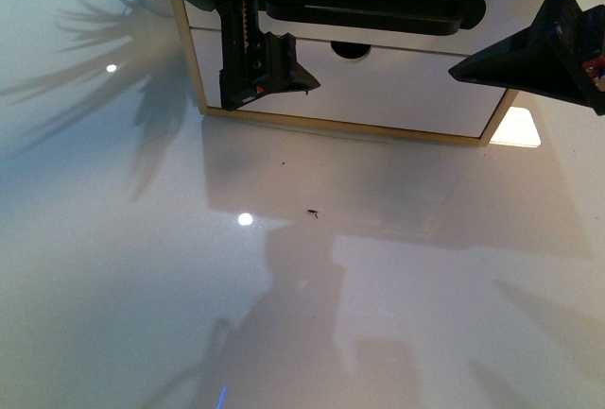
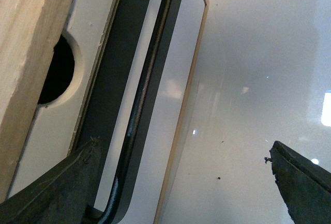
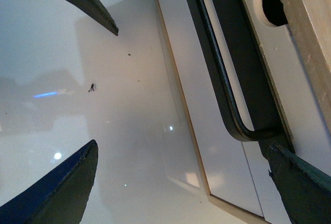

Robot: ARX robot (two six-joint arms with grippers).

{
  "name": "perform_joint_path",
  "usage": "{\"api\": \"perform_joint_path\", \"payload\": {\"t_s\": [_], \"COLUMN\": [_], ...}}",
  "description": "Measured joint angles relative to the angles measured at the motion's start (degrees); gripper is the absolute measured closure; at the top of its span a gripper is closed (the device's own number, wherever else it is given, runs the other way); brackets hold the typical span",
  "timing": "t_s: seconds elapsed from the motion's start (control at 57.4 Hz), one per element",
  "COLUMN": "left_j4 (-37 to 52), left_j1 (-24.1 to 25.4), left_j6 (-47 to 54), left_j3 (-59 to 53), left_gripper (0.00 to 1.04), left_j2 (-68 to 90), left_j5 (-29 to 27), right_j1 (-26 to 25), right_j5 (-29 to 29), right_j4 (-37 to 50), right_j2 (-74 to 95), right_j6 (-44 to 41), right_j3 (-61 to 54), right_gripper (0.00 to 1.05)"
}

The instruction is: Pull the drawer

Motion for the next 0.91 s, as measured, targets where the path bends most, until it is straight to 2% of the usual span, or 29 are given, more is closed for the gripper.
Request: {"api": "perform_joint_path", "payload": {"t_s": [0.905], "left_j4": [-0.92], "left_j1": [0.94], "left_j6": [2.45], "left_j3": [1.81], "left_gripper": [0.07], "left_j2": [2.43], "left_j5": [1.60], "right_j1": [1.22], "right_j5": [0.11], "right_j4": [-1.84], "right_j2": [8.70], "right_j6": [-1.01], "right_j3": [6.93], "right_gripper": [0.09]}}
